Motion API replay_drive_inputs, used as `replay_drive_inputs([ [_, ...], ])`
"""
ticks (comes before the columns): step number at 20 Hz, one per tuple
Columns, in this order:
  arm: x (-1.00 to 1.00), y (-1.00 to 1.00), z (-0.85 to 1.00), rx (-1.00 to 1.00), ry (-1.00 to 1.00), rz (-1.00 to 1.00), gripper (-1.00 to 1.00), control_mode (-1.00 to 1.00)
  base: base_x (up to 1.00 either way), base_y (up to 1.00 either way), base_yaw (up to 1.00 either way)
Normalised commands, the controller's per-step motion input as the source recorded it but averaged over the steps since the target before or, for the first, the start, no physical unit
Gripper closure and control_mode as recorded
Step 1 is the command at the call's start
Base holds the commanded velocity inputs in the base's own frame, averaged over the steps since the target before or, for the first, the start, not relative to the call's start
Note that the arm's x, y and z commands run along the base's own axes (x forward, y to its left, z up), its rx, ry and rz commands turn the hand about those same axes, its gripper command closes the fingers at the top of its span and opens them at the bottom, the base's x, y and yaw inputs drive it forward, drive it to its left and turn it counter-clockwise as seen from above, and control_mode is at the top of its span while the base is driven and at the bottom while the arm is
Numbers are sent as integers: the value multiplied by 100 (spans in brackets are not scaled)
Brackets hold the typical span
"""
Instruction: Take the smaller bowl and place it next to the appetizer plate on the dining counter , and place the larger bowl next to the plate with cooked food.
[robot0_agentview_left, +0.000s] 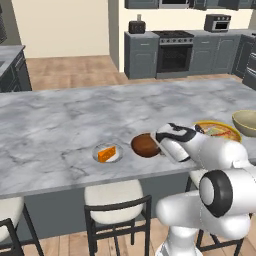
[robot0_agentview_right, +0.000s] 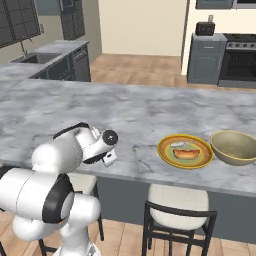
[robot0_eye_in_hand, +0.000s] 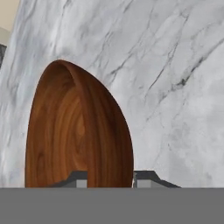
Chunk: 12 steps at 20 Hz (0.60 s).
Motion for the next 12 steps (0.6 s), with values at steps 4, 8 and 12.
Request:
replay_drive_inputs([
  [4, 53, 3, -38, 0, 5, 1, 100, -100, 0, 0, 0],
  [8, 51, 11, -47, 0, 3, 1, 100, -100, 0, 0, 0],
  [12, 47, 13, -41, 0, 0, 0, 100, -100, 0, 0, 0],
])
